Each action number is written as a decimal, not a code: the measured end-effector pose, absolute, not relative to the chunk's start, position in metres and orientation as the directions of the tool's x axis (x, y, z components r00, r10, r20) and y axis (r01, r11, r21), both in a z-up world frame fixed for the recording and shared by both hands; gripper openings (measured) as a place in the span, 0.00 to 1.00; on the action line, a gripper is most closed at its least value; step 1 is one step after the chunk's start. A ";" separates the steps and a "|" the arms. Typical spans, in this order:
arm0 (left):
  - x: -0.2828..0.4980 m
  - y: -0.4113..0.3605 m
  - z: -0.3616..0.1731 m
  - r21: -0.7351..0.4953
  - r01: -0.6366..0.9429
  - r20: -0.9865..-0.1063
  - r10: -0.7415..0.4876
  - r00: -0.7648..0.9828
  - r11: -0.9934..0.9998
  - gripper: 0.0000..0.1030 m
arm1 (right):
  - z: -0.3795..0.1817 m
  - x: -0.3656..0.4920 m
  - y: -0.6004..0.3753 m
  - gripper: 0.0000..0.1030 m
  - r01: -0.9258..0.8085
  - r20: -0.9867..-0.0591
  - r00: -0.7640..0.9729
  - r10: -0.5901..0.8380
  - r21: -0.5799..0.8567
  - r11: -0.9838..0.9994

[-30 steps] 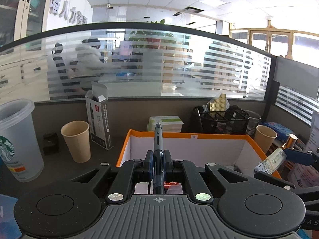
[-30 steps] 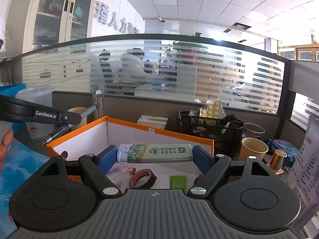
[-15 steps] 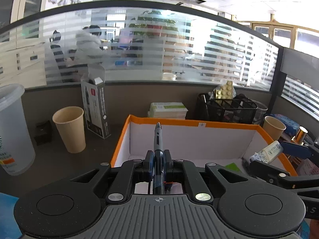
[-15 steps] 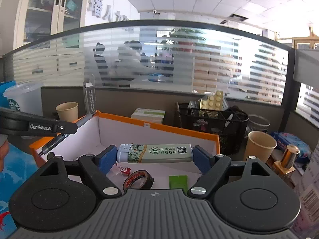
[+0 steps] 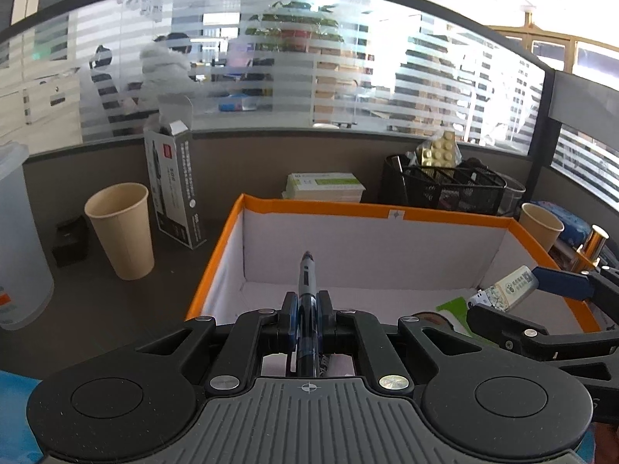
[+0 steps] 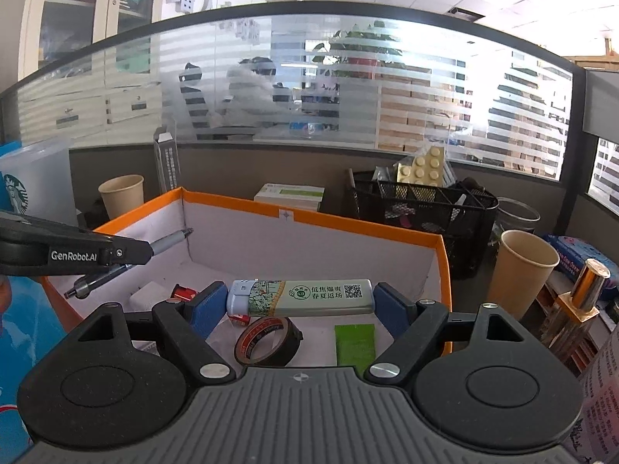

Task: Organize rigid objects
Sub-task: 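Carry the black pen and lighter with both tools over the orange box, then open both tools to drop the pen and lighter into the box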

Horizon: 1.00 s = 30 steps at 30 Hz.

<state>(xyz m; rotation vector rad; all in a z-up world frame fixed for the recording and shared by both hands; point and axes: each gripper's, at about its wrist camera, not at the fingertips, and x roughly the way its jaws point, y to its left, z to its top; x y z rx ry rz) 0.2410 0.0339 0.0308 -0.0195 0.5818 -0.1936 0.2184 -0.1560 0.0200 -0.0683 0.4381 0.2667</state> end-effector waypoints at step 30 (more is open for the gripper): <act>0.260 0.008 0.008 -0.010 0.211 -0.624 -0.171 0.763 0.977 0.07 | 0.012 0.247 -0.135 0.78 -0.228 -0.602 0.785 0.144 -0.065 0.971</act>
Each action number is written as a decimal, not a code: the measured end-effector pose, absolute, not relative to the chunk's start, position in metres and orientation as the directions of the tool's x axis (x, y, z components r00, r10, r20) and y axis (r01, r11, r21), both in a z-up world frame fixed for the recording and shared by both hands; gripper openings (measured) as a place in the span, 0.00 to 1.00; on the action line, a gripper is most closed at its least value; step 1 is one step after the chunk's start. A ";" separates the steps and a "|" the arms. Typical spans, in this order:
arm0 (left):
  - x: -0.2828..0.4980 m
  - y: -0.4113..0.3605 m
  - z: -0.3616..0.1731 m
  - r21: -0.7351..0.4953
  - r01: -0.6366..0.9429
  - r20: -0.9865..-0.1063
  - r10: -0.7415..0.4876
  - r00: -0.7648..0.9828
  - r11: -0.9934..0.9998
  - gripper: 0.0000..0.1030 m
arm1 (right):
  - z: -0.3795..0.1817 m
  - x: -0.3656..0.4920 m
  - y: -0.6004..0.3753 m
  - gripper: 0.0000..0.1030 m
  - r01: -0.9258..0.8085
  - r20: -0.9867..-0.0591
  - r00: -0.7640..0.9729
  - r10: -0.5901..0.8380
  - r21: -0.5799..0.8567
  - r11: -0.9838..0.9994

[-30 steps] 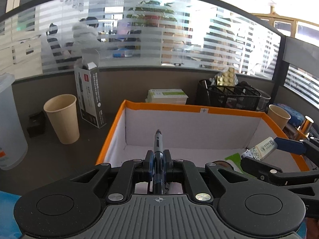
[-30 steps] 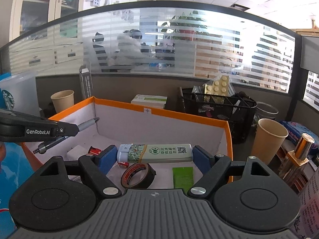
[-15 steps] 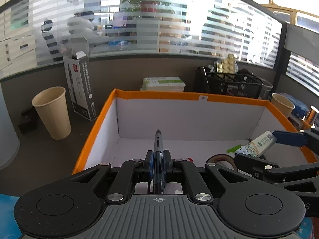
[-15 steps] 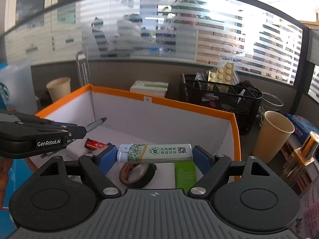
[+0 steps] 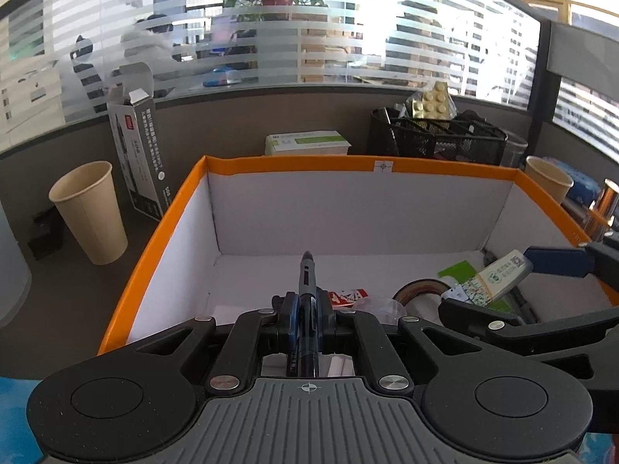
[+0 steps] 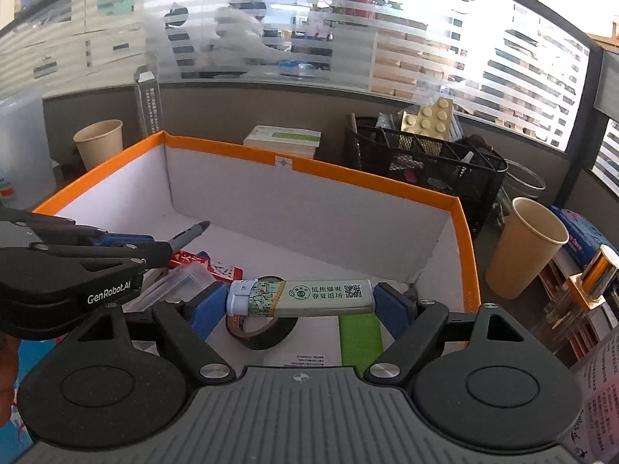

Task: Organize rigid objects
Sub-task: 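Open both tools to drop the pen and lighter into the box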

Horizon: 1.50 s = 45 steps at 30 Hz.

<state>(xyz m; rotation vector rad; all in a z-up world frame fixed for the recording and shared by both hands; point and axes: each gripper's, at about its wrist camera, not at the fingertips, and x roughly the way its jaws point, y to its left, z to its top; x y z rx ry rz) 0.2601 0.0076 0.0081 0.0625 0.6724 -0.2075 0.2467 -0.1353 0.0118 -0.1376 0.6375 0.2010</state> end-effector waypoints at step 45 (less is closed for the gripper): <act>0.169 0.019 0.072 0.044 0.073 -0.461 -0.044 0.886 0.996 0.98 | 0.069 0.161 -0.154 0.90 -0.164 -0.460 0.879 0.123 -0.051 0.985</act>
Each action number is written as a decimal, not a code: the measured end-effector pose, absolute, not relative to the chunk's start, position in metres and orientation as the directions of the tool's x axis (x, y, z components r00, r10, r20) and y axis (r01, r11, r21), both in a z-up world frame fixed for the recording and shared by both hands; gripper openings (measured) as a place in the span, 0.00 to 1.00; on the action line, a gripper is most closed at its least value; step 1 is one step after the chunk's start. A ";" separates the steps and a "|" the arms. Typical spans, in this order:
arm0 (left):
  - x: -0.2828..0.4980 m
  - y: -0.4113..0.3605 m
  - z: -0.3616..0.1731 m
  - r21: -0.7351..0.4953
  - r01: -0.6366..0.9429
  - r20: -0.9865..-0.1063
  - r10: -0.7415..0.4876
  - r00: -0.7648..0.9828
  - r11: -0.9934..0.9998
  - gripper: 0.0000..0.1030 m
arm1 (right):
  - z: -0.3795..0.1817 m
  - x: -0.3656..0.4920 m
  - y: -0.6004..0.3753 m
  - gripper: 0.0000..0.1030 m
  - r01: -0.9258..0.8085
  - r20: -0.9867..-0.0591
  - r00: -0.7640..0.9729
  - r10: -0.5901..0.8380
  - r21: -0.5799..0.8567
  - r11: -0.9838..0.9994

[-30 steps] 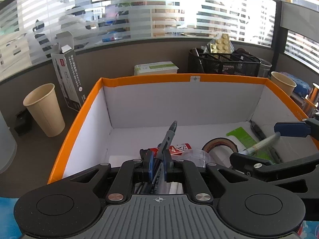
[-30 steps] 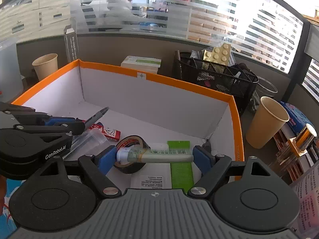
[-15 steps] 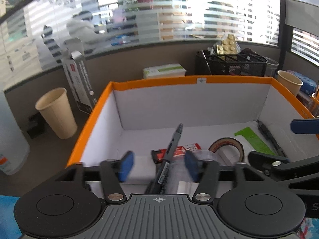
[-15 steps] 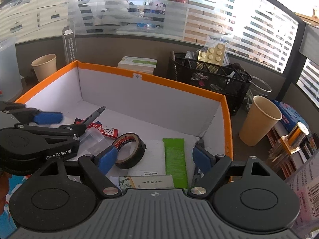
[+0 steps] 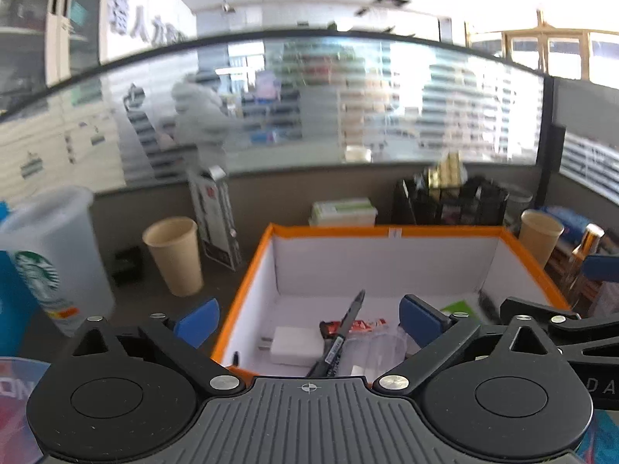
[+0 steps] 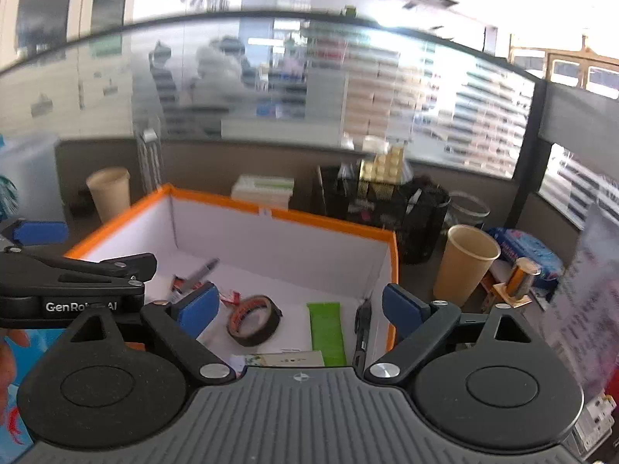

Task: Organize rigid objects

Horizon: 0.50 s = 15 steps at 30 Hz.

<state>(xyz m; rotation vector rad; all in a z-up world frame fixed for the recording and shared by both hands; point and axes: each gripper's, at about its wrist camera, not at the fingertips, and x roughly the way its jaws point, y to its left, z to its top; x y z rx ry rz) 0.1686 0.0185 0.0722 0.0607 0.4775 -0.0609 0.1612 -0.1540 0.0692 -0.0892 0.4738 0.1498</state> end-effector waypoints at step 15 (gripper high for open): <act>0.118 0.022 0.087 0.022 0.059 -0.423 -0.044 0.905 0.998 1.00 | 0.075 0.102 -0.162 0.95 -0.156 -0.397 0.907 0.144 0.002 0.988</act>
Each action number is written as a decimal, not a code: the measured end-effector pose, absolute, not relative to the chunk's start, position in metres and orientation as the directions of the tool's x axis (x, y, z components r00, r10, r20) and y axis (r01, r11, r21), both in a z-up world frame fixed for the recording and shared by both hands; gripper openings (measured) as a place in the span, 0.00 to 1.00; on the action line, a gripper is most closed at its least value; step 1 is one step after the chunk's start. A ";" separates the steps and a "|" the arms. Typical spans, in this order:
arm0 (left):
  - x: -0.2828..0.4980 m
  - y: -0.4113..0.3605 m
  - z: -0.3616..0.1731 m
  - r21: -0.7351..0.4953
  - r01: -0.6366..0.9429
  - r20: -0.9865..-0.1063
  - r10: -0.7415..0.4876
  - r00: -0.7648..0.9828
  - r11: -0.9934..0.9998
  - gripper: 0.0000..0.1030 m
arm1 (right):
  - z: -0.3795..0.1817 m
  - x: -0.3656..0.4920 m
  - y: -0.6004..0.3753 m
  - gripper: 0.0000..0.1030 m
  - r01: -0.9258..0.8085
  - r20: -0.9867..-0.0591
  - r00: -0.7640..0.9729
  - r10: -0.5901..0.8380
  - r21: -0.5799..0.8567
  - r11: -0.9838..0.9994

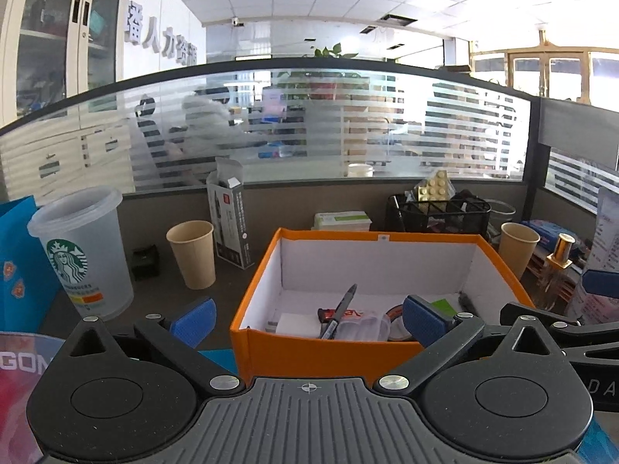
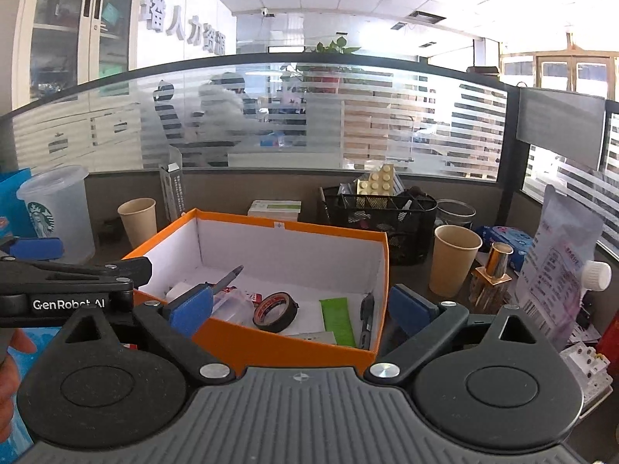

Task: Organize rigid objects

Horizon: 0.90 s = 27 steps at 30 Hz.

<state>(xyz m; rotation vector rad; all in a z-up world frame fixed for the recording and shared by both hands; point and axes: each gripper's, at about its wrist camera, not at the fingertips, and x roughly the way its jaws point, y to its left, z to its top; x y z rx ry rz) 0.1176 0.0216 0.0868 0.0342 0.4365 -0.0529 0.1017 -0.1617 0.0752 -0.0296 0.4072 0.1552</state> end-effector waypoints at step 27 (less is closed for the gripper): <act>0.103 0.020 0.094 0.025 0.053 -0.417 -0.037 0.908 0.998 1.00 | 0.080 0.086 -0.164 0.96 -0.144 -0.379 0.917 0.124 -0.026 0.989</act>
